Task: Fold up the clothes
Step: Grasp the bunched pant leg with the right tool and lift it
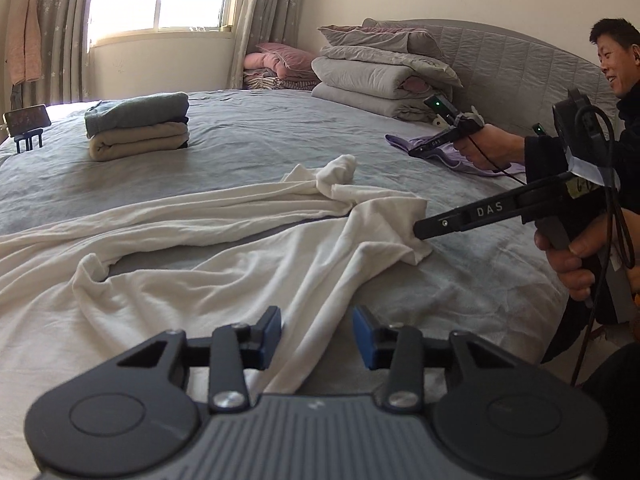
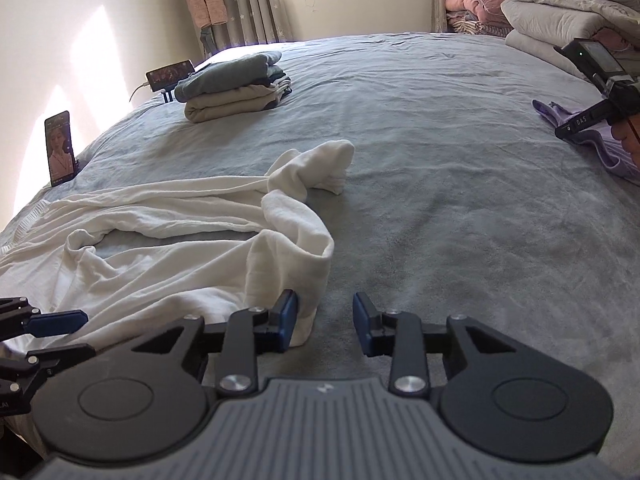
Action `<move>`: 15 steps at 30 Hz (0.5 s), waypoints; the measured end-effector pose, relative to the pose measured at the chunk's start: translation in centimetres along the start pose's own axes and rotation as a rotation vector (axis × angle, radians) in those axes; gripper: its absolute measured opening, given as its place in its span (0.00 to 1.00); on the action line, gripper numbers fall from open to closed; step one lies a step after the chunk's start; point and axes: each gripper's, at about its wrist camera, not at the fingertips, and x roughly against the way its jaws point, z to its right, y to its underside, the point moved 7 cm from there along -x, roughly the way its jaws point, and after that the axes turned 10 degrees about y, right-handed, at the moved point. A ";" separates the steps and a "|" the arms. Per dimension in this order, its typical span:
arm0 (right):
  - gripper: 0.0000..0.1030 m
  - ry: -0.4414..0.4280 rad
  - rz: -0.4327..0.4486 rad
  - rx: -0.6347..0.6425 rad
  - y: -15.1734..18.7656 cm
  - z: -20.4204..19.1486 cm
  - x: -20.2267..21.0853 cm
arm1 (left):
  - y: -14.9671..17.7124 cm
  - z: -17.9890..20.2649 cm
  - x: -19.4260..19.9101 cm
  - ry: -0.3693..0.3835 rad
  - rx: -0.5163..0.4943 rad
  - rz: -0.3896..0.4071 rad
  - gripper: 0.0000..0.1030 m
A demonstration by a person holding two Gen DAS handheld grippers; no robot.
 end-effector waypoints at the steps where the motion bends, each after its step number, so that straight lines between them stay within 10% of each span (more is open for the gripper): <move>1: 0.19 -0.013 0.000 -0.012 0.0 0.0 0.0 | 0.1 0.1 -0.2 -0.003 -0.002 -0.007 0.29; 5: 0.06 -0.007 0.022 -0.003 -0.3 -0.5 0.2 | 0.0 0.1 -0.2 -0.012 -0.019 -0.007 0.08; 15: 0.05 -0.102 0.097 0.087 -1.5 -5.3 1.6 | 0.1 -0.2 0.3 -0.002 0.003 -0.002 0.08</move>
